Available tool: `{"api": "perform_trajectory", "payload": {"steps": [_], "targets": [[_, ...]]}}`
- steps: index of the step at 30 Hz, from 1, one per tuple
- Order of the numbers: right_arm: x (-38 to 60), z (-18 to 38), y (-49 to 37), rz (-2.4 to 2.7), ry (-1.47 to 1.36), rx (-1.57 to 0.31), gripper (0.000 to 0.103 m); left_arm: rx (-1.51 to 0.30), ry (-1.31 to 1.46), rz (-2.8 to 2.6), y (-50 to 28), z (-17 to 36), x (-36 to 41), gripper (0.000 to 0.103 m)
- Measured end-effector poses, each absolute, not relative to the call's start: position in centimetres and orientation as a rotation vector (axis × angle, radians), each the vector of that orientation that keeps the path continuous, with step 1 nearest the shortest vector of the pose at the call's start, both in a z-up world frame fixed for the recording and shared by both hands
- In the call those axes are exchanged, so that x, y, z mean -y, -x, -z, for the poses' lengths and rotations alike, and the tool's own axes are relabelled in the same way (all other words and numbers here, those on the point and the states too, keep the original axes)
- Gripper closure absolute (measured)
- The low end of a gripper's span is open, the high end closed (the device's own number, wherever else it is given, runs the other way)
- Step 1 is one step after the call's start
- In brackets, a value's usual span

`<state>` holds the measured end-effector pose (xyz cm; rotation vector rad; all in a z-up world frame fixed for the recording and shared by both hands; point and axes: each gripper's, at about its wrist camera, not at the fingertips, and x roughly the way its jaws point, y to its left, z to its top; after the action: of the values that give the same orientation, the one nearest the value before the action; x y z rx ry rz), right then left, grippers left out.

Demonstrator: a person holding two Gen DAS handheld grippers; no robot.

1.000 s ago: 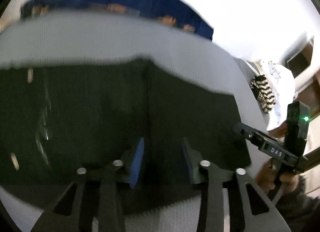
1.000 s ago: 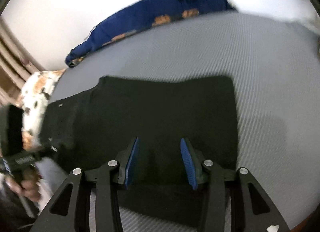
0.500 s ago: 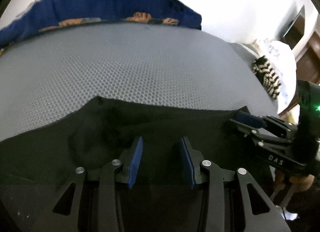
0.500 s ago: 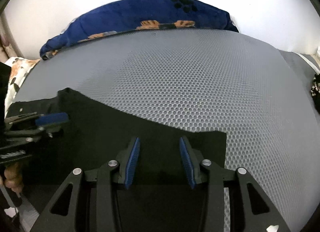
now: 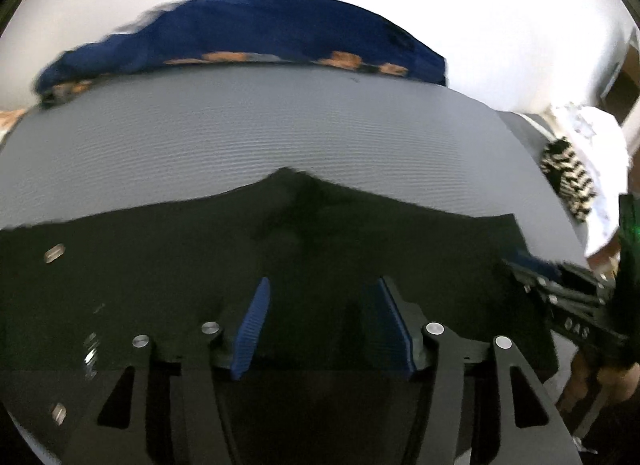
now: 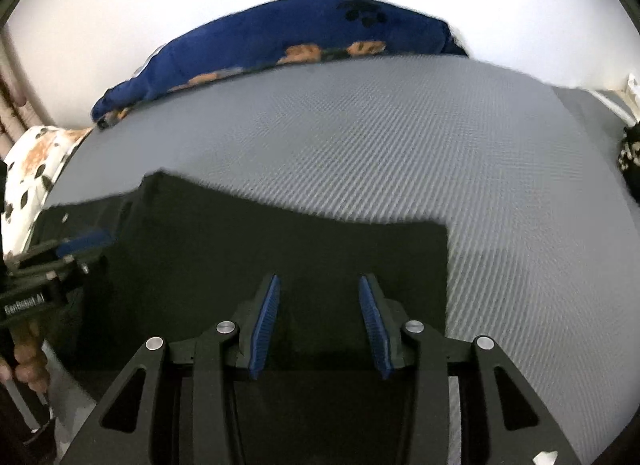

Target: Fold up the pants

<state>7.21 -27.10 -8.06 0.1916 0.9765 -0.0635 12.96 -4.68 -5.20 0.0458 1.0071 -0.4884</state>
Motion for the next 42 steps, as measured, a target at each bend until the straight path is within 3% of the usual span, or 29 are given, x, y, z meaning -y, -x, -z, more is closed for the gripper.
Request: {"api": "perform_trajectory", "payload": {"steps": [9,14,21,32,42], "targets": [[20.2,9.2,-4.4,-0.092,-0.172,-1.049,0.062,-0.976,0.07,0.269,-8.4,2.8,-4.6,0.04],[15.5,9.2,-4.3,-0.198,-0.162,-1.07,0.062,-0.969,0.271,0.145,-6.9,1.8,-12.7,0.04],[11.1,9.0,-4.5,-0.299,-0.104,-1.088,0.062,-0.952,0.579,0.023,-4.3,4.5,-21.5,0.04],[12.4,7.6,-4.8,-0.226,-0.102,-1.04,0.062,-0.902,0.822,0.148,-6.0,8.8,-23.4,0.04],[13.2,9.1,-5.2,-0.211,-0.15,-1.077,0.059,-0.838,0.817,0.229,-8.6,9.3,-24.3,0.04]]}}
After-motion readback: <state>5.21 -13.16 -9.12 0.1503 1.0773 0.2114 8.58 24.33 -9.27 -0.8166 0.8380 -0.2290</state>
